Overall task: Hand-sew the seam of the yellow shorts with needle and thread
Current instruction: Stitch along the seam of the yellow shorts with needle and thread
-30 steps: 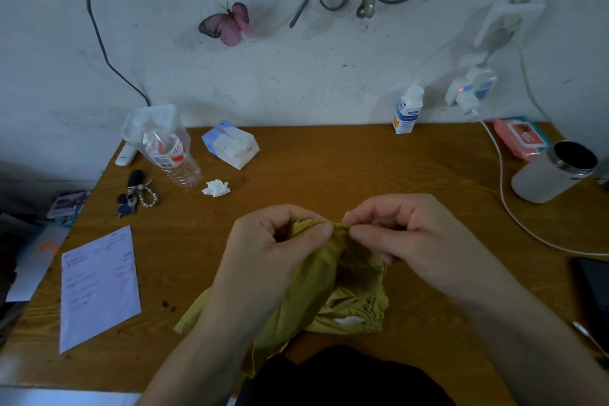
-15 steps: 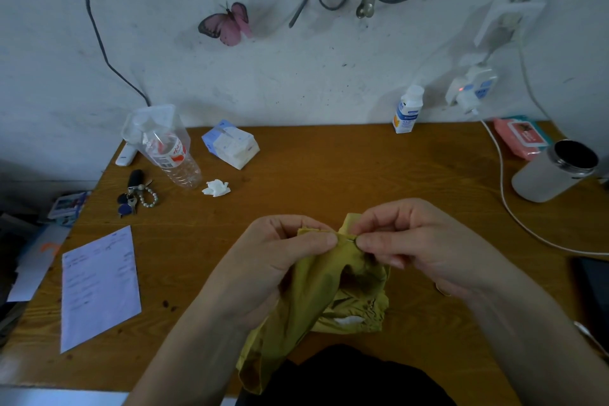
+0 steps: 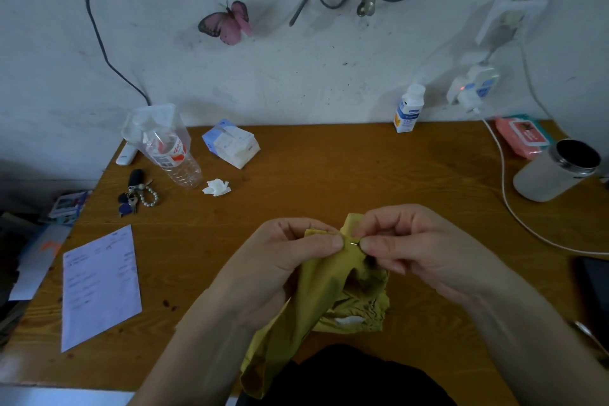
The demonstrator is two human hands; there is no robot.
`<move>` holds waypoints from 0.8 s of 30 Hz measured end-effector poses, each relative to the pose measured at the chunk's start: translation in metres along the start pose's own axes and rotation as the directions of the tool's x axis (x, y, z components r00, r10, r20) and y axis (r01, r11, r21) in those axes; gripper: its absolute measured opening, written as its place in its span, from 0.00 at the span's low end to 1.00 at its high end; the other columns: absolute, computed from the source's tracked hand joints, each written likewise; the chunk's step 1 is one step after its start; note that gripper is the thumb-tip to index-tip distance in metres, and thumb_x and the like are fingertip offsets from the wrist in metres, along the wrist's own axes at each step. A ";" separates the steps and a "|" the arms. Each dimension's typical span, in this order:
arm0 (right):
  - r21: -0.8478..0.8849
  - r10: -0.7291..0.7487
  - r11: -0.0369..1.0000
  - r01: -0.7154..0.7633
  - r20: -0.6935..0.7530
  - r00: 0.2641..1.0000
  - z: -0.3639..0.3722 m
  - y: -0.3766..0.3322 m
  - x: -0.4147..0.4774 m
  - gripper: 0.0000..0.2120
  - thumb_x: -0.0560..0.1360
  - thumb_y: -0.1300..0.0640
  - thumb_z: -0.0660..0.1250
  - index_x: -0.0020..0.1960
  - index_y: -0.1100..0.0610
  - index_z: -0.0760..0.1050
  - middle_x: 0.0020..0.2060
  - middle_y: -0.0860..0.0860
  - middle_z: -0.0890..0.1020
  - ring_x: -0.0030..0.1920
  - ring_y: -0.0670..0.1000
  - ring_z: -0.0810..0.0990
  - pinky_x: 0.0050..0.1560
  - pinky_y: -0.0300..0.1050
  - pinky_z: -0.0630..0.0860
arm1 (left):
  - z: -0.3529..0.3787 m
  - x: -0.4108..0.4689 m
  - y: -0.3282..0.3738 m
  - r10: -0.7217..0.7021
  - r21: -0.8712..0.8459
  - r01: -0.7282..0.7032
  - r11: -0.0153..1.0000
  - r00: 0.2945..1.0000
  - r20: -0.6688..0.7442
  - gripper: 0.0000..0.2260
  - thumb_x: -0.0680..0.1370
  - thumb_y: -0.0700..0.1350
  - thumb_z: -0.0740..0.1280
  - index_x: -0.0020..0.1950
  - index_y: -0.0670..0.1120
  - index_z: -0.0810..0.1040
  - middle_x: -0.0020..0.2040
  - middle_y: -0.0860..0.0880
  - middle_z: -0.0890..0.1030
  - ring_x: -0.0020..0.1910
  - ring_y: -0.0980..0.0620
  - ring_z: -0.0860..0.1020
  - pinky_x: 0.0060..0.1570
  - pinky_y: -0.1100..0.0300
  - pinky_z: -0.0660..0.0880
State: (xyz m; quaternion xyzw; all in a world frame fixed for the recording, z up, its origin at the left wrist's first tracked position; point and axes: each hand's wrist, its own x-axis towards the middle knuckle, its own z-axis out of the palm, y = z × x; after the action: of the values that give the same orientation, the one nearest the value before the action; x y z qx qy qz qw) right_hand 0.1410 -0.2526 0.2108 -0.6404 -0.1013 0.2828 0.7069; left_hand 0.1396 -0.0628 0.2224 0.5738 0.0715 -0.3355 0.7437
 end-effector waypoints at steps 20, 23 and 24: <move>0.117 -0.113 0.986 0.123 -0.088 0.990 0.009 0.019 0.005 0.05 0.72 0.55 0.64 0.46 0.56 0.73 0.28 0.46 0.77 0.31 0.43 0.75 0.33 0.33 0.72 | 0.000 0.000 -0.006 0.065 -0.081 -0.063 0.995 0.998 0.022 0.07 0.67 0.39 0.70 0.41 0.37 0.83 0.39 0.36 0.82 0.40 0.41 0.81 0.42 0.53 0.80; 0.137 -0.132 0.980 0.144 -0.097 0.987 0.008 0.020 0.004 0.05 0.72 0.61 0.62 0.48 0.58 0.71 0.29 0.47 0.78 0.33 0.44 0.76 0.36 0.34 0.73 | -0.002 0.001 -0.007 0.065 -0.056 -0.066 0.996 0.998 -0.026 0.08 0.66 0.40 0.71 0.41 0.37 0.83 0.40 0.37 0.82 0.40 0.42 0.81 0.43 0.52 0.80; 0.123 -0.149 0.979 0.161 -0.105 0.983 0.009 0.021 0.005 0.04 0.72 0.62 0.61 0.47 0.58 0.70 0.29 0.47 0.77 0.32 0.43 0.76 0.35 0.34 0.72 | -0.001 0.001 -0.008 0.065 -0.057 -0.066 0.996 0.998 -0.019 0.08 0.66 0.40 0.71 0.41 0.36 0.82 0.39 0.37 0.83 0.38 0.44 0.81 0.41 0.55 0.81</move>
State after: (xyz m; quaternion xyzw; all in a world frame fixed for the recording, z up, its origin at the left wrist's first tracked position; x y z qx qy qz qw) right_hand 0.1350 -0.2419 0.1914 -0.5955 -0.0986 0.2021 0.7712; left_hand 0.1359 -0.0634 0.2155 0.5571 0.0688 -0.3037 0.7698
